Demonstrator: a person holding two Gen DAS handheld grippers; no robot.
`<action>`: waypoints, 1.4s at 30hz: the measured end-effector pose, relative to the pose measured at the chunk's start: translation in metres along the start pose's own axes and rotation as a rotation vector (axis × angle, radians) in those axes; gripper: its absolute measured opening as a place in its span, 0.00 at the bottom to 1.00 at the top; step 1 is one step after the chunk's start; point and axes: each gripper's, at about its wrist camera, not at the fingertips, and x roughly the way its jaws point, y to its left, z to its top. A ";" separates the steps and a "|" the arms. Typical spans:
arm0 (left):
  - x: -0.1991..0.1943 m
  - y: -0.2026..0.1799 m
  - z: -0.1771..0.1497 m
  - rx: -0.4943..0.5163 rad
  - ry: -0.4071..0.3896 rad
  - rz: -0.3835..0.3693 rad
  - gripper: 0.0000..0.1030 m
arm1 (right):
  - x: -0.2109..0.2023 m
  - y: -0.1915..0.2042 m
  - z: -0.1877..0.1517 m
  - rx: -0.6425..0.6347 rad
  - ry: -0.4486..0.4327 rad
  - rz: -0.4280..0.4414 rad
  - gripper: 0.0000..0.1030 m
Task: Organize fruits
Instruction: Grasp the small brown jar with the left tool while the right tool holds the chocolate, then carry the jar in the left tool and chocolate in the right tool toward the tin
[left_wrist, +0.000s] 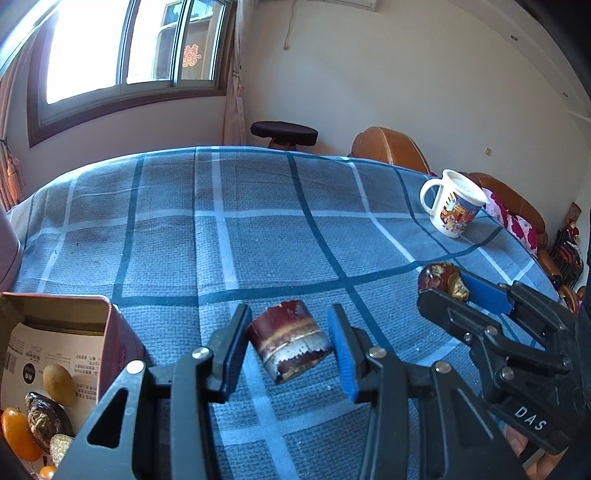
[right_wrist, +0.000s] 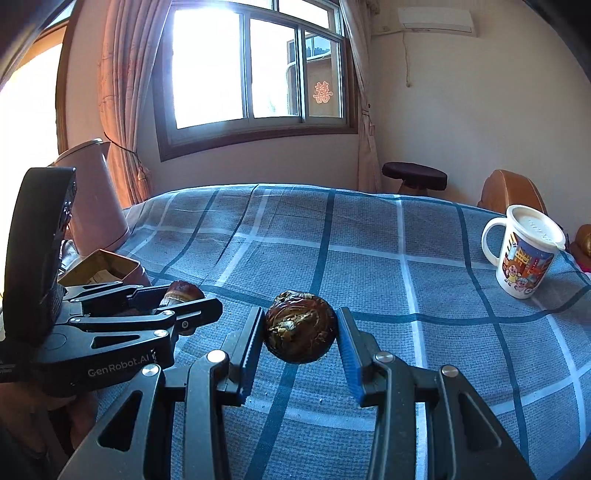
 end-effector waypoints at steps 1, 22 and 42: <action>-0.002 -0.001 0.000 0.004 -0.007 0.003 0.43 | -0.001 0.000 0.000 -0.001 -0.004 -0.002 0.40; -0.031 -0.022 -0.009 0.107 -0.148 0.086 0.43 | -0.016 0.006 -0.001 -0.032 -0.085 -0.030 0.40; -0.045 -0.030 -0.016 0.135 -0.210 0.116 0.43 | -0.033 0.011 -0.007 -0.033 -0.156 -0.028 0.40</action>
